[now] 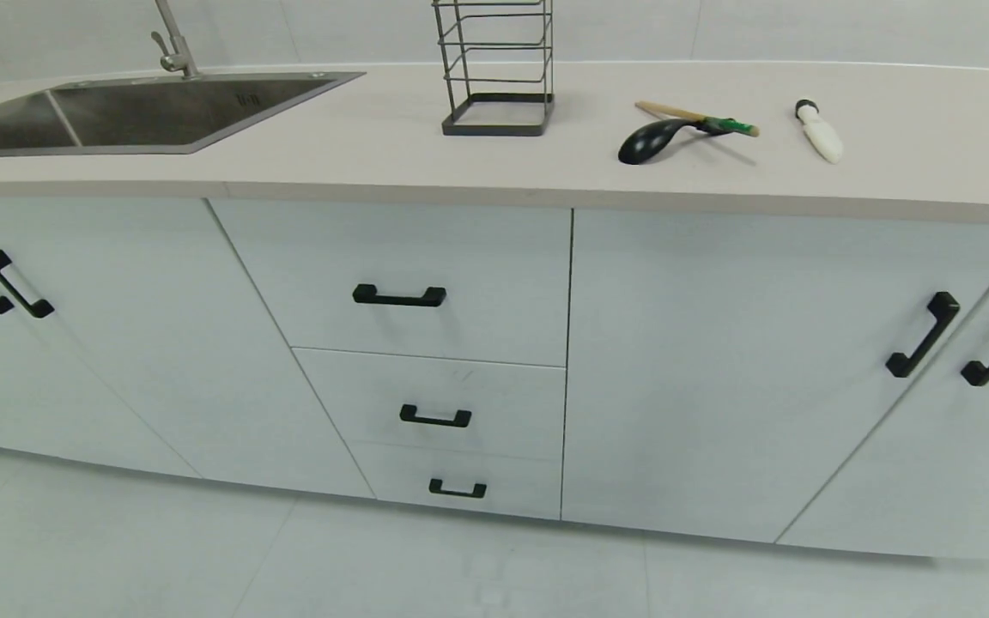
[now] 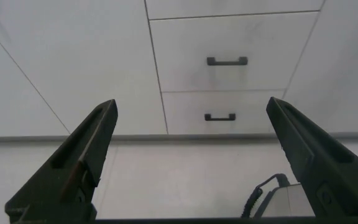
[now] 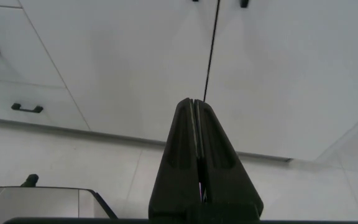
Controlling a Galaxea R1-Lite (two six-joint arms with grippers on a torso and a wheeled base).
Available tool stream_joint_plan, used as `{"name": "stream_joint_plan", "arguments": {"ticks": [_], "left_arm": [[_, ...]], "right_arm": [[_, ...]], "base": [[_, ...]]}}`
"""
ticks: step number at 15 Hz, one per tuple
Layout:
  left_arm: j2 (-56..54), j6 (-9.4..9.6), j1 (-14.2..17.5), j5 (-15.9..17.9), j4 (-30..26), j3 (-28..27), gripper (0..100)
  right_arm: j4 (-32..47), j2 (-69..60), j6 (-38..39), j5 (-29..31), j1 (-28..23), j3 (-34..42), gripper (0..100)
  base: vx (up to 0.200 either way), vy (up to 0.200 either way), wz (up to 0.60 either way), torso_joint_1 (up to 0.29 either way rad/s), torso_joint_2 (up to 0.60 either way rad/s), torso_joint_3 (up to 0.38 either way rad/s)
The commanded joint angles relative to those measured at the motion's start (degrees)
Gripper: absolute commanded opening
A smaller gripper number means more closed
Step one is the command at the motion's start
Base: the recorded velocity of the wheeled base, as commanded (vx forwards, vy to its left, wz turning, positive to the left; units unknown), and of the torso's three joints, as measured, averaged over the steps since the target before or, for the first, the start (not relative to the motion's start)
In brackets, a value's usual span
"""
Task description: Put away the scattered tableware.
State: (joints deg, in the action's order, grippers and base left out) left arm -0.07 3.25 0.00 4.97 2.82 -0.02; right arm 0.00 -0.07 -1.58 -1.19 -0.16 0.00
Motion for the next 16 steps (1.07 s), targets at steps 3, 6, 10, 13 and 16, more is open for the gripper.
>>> {"name": "stream_joint_plan", "arguments": {"ticks": [3,6,10,13,16], "left_arm": [[0.07,0.00,0.00,0.04,0.00,0.02,100],[0.07,-0.71,0.00,-0.14,0.00,0.02,100],[0.07,-0.09,0.00,-2.69,-0.27,-0.06,100],[0.07,-0.18,0.00,-2.16,-0.09,0.02,100],[0.07,-0.09,0.00,-2.34,-0.09,0.02,100]], "right_arm": [[0.00,0.07,0.00,-0.04,-0.02,-0.09,0],[0.00,0.07,-0.09,-0.04,-0.02,-0.09,0],[0.00,0.07,0.00,-0.04,-0.02,0.00,0],[0.00,0.07,0.35,0.14,-0.02,-0.09,0],[0.00,0.07,0.27,0.14,-0.02,-0.09,0]], "base": [[0.000,0.000,0.00,0.000,0.00,0.000],[0.000,0.000,0.00,0.000,0.00,0.000],[0.050,-0.200,0.00,0.006,0.01,0.002],[0.000,0.000,0.00,0.000,0.00,0.000],[0.000,0.000,0.00,0.000,0.00,0.000]]}}
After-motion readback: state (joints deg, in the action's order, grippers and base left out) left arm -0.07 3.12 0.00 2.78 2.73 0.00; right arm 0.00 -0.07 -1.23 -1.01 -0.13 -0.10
